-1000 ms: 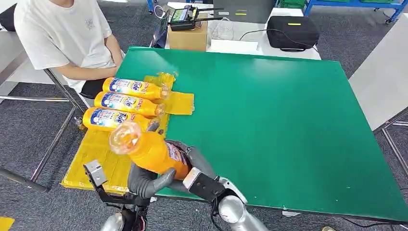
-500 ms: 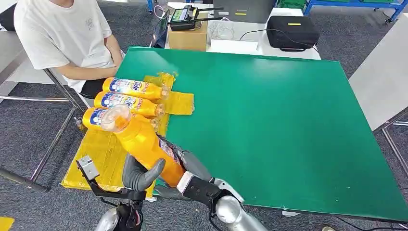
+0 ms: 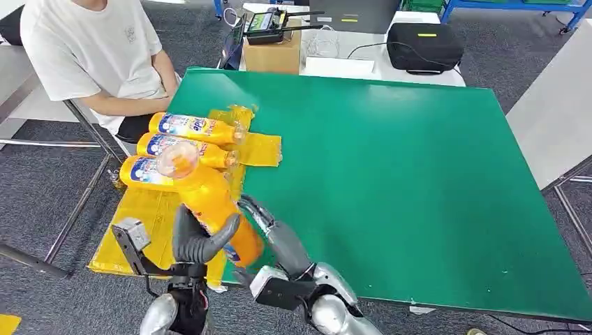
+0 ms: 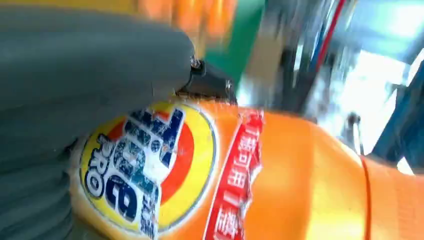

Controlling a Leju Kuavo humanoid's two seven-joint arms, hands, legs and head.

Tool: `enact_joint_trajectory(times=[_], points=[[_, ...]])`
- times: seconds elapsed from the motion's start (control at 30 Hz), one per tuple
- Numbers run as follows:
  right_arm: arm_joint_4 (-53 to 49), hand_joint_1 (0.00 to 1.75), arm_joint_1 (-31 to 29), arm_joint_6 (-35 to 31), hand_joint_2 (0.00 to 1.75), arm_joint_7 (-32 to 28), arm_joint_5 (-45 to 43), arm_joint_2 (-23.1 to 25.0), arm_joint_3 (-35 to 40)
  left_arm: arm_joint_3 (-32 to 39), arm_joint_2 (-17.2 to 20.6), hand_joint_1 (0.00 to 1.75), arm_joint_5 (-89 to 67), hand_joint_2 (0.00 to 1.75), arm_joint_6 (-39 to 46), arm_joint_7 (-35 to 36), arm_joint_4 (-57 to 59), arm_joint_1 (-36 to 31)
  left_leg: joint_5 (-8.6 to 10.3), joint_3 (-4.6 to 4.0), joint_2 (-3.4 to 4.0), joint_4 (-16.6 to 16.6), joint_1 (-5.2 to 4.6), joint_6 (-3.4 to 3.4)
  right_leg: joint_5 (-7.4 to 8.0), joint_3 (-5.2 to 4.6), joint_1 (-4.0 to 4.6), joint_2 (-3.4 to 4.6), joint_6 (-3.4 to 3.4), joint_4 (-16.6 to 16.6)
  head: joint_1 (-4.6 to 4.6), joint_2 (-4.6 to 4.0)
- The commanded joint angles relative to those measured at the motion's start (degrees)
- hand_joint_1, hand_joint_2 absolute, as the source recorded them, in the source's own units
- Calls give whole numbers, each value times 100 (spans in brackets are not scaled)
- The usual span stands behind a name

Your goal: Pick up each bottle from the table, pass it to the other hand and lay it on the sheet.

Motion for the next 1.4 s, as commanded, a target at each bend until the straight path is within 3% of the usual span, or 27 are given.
enact_joint_trajectory(times=[0.03,0.13,0.27,0.47,0.67,1.0,1.03,1.07,1.1,1.4], points=[[-271,0,129,-190,0,-61,258,-414,280,560,244,175,-922,175,316,-170,773,-585,6,7,-24,-13,1,13,0,16,6,-21,-21,-13,0,0],[-271,0,129,-190,0,-61,258,-414,280,560,244,175,-922,175,316,-170,773,-585,4,12,-13,-13,0,13,2,18,4,-9,-17,-13,2,0],[-578,0,365,-255,0,-120,597,-501,268,722,504,175,-2941,175,810,90,807,-671,9,17,-22,-24,2,18,3,28,8,-18,-30,-25,2,0],[-707,0,831,-23,0,-312,353,-371,-351,1067,712,175,-5130,175,49,697,975,-899,6,8,-22,-13,0,7,-1,15,4,-17,-19,-11,2,0],[-809,0,801,468,0,-557,121,-290,-672,514,1335,175,-7164,175,-1034,1576,3409,-2215,22,9,-51,-25,-1,15,6,25,5,-45,-29,-24,2,0],[-672,0,850,572,0,-646,-219,-192,-910,464,1391,175,-7282,175,-1860,1920,5326,-3044,15,26,-17,-22,-2,19,2,32,3,-17,-25,-15,4,0],[-627,0,846,655,0,-691,-396,-157,-964,486,1396,145,-7284,175,-1817,1981,5575,-3169,11,27,-13,-16,-2,14,2,34,2,-13,-18,-8,2,0],[-626,0,845,656,0,-692,-399,-159,-968,491,1412,145,-7284,175,-1819,1981,5584,-3180,10,25,-12,-11,-2,10,2,31,0,-6,-14,-2,2,0],[-626,0,871,704,0,-704,-554,-120,-1047,467,1419,3,-7340,175,-1749,2019,5772,-3283,15,29,-10,-20,0,16,9,34,4,-3,-24,-11,4,0],[-708,0,991,812,0,-607,-954,-85,-1328,812,1411,0,-6797,175,-2150,1686,5824,-3302,13,53,2,-11,-1,4,4,53,0,5,-13,14,4,0]])
